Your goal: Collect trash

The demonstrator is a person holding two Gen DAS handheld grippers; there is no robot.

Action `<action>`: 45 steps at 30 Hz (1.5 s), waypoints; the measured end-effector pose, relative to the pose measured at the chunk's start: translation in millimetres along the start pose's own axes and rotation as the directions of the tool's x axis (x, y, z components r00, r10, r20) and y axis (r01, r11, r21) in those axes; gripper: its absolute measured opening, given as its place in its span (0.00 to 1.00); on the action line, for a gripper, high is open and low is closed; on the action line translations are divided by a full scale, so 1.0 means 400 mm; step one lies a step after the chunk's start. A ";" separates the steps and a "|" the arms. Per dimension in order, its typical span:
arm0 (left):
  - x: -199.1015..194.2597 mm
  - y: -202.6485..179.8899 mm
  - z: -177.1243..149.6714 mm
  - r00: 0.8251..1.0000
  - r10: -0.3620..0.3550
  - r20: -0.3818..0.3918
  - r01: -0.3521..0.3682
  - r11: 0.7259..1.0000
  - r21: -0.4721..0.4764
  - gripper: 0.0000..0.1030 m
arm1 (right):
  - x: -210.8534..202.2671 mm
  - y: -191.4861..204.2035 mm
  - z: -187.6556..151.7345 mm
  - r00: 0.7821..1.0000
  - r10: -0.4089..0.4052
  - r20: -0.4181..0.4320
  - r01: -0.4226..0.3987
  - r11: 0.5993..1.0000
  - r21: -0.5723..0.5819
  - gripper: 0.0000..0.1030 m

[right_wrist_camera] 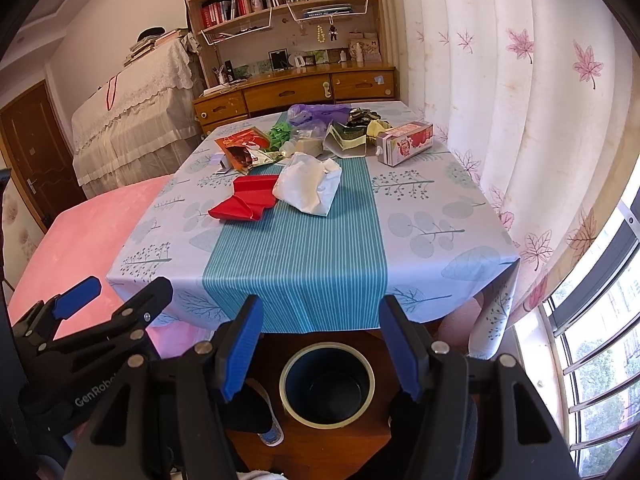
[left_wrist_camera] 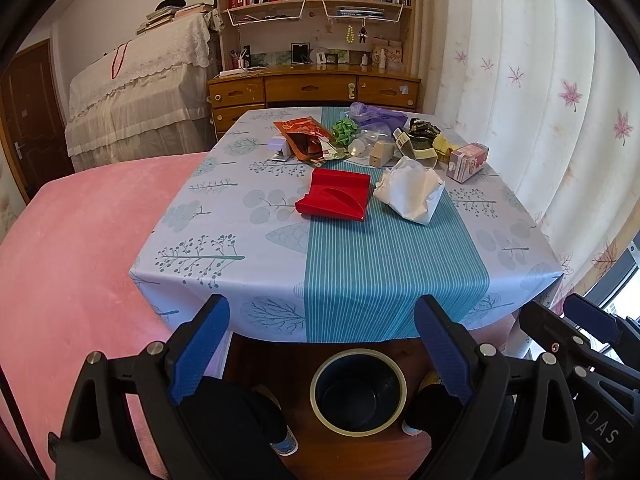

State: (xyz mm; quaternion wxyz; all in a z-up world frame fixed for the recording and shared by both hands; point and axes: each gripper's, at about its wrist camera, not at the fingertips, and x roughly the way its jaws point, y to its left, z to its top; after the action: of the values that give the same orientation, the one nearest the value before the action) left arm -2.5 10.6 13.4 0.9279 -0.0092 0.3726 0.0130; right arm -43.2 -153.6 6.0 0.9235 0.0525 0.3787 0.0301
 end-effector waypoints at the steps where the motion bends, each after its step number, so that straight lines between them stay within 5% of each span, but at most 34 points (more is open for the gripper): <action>1: 0.001 0.000 0.000 1.000 0.001 -0.001 -0.001 1.000 0.000 0.90 | 0.001 0.000 0.000 1.000 0.002 0.000 -0.002 1.000 0.000 0.59; 45: 0.000 0.003 0.000 1.000 -0.001 -0.001 0.001 1.000 0.001 0.90 | 0.007 0.002 -0.002 1.000 0.005 -0.004 -0.005 1.000 0.002 0.59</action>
State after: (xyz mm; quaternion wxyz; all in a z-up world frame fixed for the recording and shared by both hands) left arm -2.4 11.8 13.4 0.9276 -0.0091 0.3732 0.0125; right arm -41.6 -152.6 3.6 0.9226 0.0543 0.3805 0.0323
